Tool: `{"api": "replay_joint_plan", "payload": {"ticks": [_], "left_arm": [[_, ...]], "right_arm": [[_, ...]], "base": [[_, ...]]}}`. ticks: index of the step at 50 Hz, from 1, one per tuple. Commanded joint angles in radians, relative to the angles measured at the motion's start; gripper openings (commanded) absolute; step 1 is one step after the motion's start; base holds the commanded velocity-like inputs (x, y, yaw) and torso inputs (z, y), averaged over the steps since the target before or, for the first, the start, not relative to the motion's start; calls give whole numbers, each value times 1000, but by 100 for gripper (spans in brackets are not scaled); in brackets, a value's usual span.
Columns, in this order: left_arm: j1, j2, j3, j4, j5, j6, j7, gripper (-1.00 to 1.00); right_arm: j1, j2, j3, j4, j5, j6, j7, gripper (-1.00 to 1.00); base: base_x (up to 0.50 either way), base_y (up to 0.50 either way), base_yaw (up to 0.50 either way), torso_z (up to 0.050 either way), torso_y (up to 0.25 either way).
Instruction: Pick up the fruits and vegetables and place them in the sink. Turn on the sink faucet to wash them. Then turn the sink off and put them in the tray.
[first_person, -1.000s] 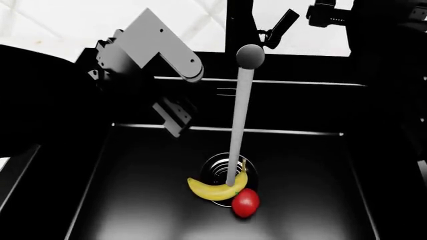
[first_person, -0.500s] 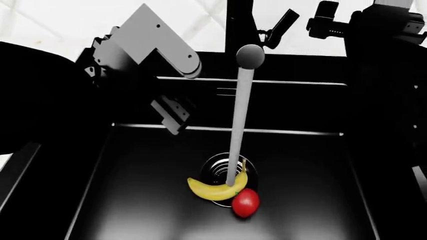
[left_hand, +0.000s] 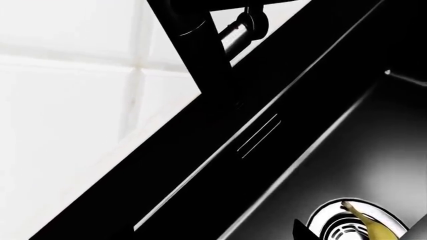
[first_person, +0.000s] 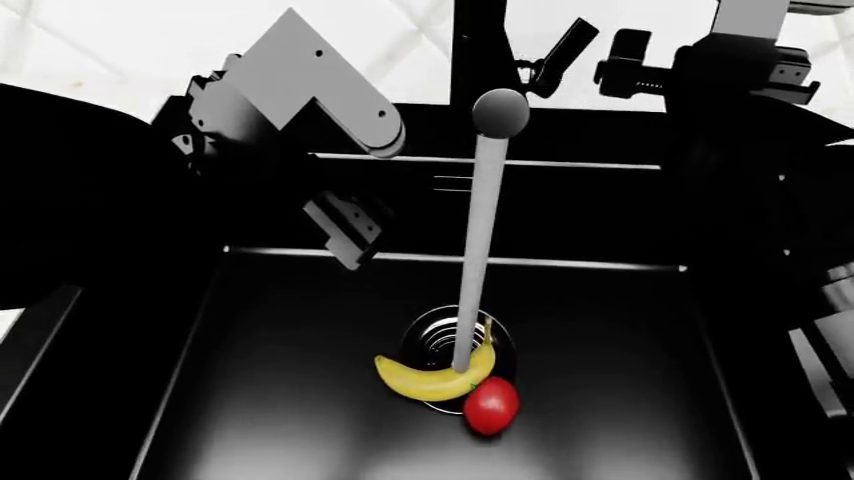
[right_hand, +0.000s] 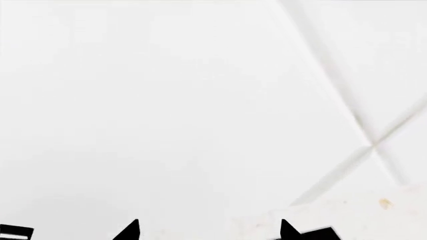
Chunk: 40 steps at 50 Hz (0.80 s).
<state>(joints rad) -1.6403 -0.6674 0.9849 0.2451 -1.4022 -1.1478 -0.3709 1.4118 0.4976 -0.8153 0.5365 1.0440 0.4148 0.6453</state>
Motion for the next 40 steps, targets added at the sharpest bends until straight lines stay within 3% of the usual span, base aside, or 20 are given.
{"api": "replay_joint_plan", "payload": {"ticks": [1, 27, 40], "left_arm": [[-2, 2, 3, -2, 1, 1, 1, 100], [-14, -4, 3, 4, -10, -4, -2, 100], [-5, -9, 5, 4, -6, 6, 0, 100]], "right_arm": [[0, -25, -7, 50, -15, -16, -24, 100], [108, -195, -62, 307, -102, -89, -186, 100], [130, -204, -74, 279, -108, -80, -217, 100]], "base": [[0, 0, 0, 0, 0], [0, 0, 0, 0, 0], [0, 0, 0, 0, 0]]}}
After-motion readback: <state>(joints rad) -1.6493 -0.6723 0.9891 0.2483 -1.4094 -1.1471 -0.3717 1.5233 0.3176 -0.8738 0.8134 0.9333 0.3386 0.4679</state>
